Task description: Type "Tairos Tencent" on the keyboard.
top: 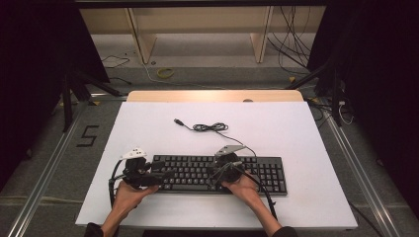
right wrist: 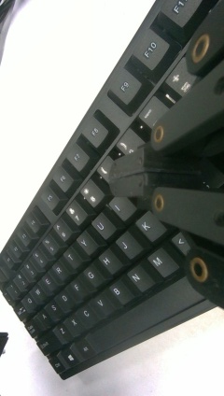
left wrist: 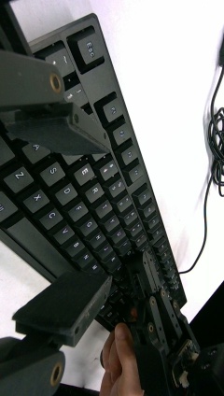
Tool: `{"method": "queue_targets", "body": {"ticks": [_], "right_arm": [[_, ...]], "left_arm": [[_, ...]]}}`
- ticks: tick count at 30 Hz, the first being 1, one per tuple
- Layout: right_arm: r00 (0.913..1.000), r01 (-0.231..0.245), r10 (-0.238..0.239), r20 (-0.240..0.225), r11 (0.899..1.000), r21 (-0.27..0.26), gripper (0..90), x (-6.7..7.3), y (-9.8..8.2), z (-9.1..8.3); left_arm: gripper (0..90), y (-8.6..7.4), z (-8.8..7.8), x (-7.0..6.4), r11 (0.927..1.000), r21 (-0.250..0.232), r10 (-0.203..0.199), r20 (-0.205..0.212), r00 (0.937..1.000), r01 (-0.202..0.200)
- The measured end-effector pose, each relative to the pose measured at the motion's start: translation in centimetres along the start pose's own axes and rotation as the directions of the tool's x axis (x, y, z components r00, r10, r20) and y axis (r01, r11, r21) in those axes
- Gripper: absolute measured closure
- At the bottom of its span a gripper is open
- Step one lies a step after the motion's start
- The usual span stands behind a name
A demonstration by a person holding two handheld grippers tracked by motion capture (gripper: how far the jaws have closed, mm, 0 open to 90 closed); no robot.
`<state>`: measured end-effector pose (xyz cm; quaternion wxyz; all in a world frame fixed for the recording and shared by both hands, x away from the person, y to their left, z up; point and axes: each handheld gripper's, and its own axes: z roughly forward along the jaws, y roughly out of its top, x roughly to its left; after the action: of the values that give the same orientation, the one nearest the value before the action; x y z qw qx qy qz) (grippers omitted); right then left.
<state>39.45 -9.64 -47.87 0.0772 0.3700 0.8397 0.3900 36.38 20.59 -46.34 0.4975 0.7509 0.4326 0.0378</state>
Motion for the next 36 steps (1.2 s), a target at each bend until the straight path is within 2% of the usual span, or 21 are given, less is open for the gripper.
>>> {"method": "queue_targets", "body": {"ticks": [6, 12, 18, 27, 36], "right_arm": [[0.9994, -0.028, 0.027, -0.023, 0.999, -0.046, 86.9, -0.3, 0.2, -0.7], [0.9986, -0.032, 0.029, -0.045, 0.996, -0.078, 73.7, -0.2, 0.3, -1.6], [0.9970, -0.024, 0.017, -0.076, 0.995, -0.098, 59.8, 0.2, 0.2, -2.4], [0.9966, -0.028, 0.018, -0.080, 0.993, -0.117, 43.5, 0.7, 0.1, -3.4], [0.9966, -0.028, 0.018, -0.081, 0.992, -0.127, 38.0, 0.8, -0.4, -4.2]], "left_arm": [[30.5, 0.0, 0.0, 0.2, 1.0000, 0.004, 0.003, -0.009, 1.0000, -0.003], [33.8, 0.0, 0.2, 0.2, 0.9999, 0.010, 0.008, -0.022, 0.9997, -0.008], [42.4, -0.1, 0.2, 0.5, 0.9997, 0.022, 0.011, -0.040, 0.9991, -0.010], [58.3, -0.2, 0.5, 0.4, 0.9979, 0.057, 0.034, -0.052, 0.9981, -0.031], [70.5, -0.2, 0.9, 0.3, 0.9941, 0.098, 0.051, -0.057, 0.9971, -0.045]]}}
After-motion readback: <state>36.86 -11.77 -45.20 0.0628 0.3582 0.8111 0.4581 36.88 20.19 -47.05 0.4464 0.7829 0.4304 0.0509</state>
